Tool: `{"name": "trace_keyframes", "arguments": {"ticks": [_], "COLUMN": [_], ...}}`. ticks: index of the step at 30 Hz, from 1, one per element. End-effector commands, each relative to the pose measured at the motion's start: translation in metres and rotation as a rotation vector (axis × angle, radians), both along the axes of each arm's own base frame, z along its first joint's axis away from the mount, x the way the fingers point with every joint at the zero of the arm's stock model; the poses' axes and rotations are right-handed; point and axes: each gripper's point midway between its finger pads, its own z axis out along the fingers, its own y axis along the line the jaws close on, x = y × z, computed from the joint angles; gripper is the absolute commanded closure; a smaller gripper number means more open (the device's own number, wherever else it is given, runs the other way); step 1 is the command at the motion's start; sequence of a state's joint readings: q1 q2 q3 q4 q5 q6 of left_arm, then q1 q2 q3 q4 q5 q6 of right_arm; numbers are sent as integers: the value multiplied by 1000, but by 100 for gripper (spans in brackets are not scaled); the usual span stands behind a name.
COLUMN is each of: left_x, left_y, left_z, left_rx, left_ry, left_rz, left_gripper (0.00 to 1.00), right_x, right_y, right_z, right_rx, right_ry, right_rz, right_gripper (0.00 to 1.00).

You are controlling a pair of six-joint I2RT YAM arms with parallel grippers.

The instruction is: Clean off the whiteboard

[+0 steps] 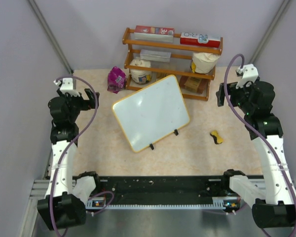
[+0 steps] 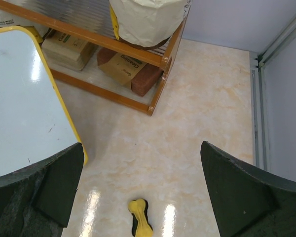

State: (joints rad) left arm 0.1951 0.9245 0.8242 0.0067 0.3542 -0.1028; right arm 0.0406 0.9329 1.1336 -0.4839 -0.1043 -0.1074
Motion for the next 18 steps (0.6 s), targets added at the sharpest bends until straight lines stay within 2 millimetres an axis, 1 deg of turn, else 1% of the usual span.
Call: {"name": "trace_keyframes", "arguments": {"ticks": [1, 7, 12, 15, 18], "left_x": [0, 3, 6, 8, 9], "left_y": [-4, -3, -9, -9, -9], "left_z": [15, 7, -1, -1, 0], "left_rx": [9, 2, -8, -7, -11], "left_ry": [-76, -75, -67, -70, -75], "left_rz": [-25, -21, -62, -64, -65], "left_gripper": [1, 1, 1, 1, 1], "right_x": [9, 12, 12, 13, 13], "right_y": [-5, -8, -10, -15, -14], "right_z": [15, 9, 1, -1, -3], "right_rx": [6, -5, -12, -26, -25], "right_ry": [-55, -47, -34, -30, -27], "right_rz": [-21, -37, -48, -69, -66], "right_gripper": [1, 1, 1, 1, 1]}}
